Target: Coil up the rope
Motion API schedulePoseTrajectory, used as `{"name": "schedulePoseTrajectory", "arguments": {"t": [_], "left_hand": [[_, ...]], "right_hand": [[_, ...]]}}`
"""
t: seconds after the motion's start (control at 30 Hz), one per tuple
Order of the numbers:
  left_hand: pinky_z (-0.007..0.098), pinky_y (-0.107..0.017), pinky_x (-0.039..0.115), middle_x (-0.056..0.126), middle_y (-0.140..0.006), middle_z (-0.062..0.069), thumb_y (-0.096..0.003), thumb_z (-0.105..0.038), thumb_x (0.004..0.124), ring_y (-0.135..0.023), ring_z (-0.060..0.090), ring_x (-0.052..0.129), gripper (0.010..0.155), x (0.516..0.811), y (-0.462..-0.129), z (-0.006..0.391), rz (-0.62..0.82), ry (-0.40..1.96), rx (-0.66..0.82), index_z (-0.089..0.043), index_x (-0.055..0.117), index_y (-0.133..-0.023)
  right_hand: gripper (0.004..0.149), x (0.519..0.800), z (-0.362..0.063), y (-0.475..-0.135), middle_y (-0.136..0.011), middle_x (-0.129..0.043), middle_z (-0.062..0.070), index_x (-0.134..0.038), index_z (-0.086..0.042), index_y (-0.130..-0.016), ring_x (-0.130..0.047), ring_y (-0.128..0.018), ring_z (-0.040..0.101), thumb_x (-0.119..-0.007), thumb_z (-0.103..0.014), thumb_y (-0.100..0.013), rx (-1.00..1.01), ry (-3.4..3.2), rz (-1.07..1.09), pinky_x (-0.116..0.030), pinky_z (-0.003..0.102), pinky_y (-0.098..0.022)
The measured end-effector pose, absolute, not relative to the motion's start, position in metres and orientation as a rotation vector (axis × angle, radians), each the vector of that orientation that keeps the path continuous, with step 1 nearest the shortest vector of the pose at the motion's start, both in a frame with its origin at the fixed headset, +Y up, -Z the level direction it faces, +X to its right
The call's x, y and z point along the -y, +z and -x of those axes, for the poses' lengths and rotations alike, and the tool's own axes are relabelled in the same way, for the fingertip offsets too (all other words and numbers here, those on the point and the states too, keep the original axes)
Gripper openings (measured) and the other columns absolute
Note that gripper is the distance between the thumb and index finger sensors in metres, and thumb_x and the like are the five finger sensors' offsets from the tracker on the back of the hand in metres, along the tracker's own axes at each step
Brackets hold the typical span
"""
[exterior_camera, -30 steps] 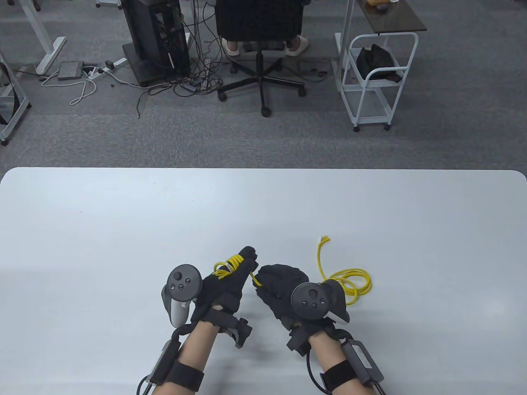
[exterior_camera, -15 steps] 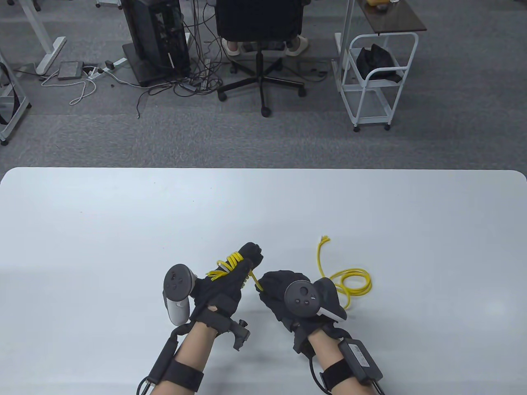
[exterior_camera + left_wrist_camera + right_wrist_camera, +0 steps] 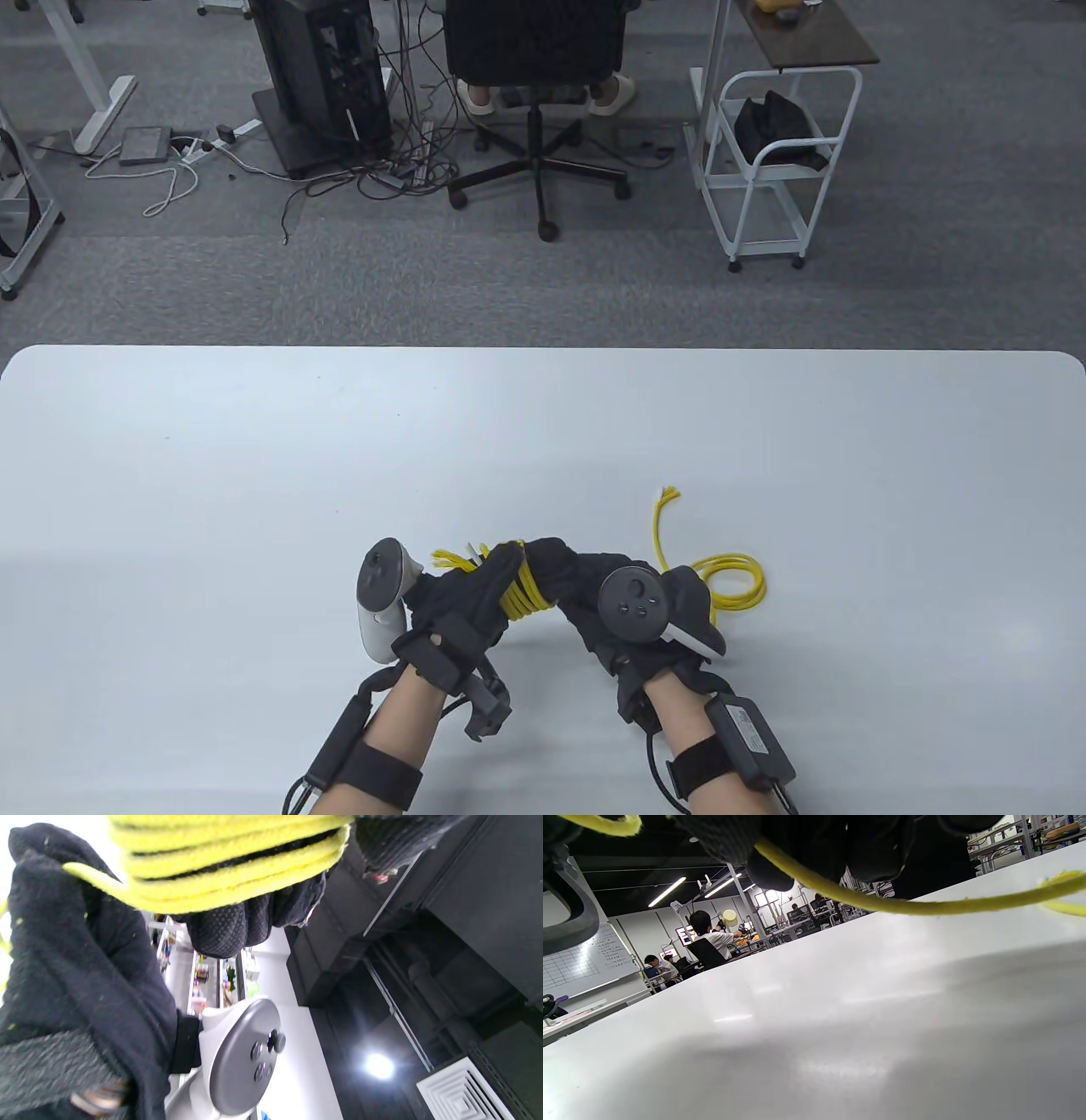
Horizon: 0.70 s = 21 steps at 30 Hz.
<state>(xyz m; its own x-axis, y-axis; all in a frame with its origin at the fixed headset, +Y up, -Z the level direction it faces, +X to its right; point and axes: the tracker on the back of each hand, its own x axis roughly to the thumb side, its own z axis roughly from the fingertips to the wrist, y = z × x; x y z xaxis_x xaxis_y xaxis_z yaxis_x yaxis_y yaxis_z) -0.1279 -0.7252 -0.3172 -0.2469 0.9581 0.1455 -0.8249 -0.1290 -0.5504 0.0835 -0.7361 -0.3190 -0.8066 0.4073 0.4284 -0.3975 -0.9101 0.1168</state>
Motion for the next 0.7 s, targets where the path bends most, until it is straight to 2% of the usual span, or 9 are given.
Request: {"name": "schedulePoseTrajectory", "arguments": {"t": [0.13, 0.47, 0.7], "left_hand": [[0.039, -0.058, 0.081, 0.099, -0.092, 0.016, -0.0604, -0.058, 0.053, -0.073, 0.031, 0.105, 0.064, 0.73, -0.318, 0.121, 0.398, 1.688, 0.68, -0.019, 0.091, -0.092], [0.04, -0.055, 0.082, 0.1, -0.089, 0.019, -0.0607, -0.059, 0.049, -0.068, 0.033, 0.106, 0.068, 0.736, -0.318, 0.112, 0.618, 1.414, 0.701, -0.016, 0.092, -0.091], [0.04, -0.056, 0.081, 0.1, -0.091, 0.02, -0.0608, -0.06, 0.047, -0.069, 0.034, 0.105, 0.07, 0.739, -0.317, 0.107, 0.666, 1.128, 0.664, -0.015, 0.092, -0.093]], "right_hand": [[0.042, 0.735, -0.086, -0.319, -0.103, -0.071, 0.017, -0.072, -0.017, -0.095, -0.07, -0.091, 0.048, -0.07, -0.037, -0.059, -0.016, 2.643, -0.622, -0.051, 0.073, -0.065], [0.041, 0.725, -0.097, -0.321, -0.103, -0.071, 0.016, -0.072, -0.018, -0.095, -0.07, -0.091, 0.048, -0.072, -0.037, -0.058, 0.071, 2.629, -0.566, -0.051, 0.073, -0.065], [0.04, 0.717, -0.103, -0.32, -0.102, -0.072, 0.015, -0.073, -0.019, -0.093, -0.071, -0.091, 0.048, -0.073, -0.037, -0.057, 0.148, 2.558, -0.561, -0.051, 0.073, -0.065]]}}
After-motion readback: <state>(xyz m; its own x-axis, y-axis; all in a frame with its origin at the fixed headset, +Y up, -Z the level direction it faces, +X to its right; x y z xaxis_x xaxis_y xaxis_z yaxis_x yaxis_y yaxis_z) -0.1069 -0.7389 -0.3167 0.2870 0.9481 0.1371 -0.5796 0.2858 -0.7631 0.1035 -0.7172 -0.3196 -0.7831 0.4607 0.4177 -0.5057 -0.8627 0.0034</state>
